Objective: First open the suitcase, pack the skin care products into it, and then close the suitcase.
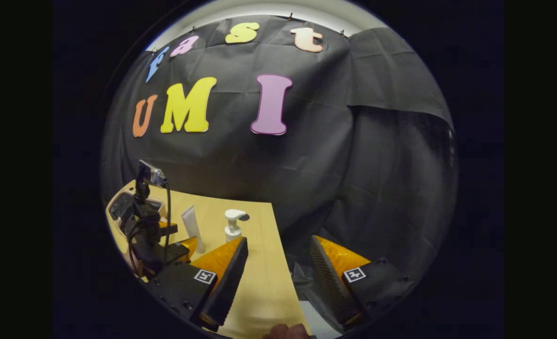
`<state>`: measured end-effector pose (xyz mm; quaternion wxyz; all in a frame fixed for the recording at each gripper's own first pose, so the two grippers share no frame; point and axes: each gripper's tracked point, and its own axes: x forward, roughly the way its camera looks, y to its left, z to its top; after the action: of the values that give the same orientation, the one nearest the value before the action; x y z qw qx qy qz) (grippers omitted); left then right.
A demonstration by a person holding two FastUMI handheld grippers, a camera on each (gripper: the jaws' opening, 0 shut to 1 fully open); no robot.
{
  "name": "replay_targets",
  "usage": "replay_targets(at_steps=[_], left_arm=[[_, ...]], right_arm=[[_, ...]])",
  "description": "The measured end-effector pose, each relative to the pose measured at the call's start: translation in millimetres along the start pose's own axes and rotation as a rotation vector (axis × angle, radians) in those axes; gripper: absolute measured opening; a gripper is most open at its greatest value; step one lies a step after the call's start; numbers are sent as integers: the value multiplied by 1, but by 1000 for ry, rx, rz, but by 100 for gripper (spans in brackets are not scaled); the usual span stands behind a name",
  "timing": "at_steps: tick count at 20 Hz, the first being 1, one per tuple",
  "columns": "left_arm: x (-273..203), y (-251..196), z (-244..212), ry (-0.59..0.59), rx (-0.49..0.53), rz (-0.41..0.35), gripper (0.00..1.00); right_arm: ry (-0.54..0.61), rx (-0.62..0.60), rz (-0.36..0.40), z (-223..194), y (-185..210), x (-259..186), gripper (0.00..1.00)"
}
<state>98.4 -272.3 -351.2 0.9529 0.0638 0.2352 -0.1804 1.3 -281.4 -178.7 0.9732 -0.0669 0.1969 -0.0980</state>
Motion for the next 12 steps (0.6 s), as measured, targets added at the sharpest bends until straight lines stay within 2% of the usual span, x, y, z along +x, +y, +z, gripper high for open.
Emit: replay_targets(at_steps=[4,5,8,11,12], left_arm=[[33,-2,-16,45,-11,-10,97],[39,-1,-20,59,-20,-11,89],[52,2,-22,79,-24,-15,83],[60,-1,-21,81,-22,-40,65],[62,0,-20,77,-9,-41,53]], right_arm=[[23,8,14,-13,4,19,80],[30,8,17,-17,5,23,80],[47,11,24,-25,6,31,80],[60,13,35,-35,10,41,80],[65,7,41,-40,12,45,80]])
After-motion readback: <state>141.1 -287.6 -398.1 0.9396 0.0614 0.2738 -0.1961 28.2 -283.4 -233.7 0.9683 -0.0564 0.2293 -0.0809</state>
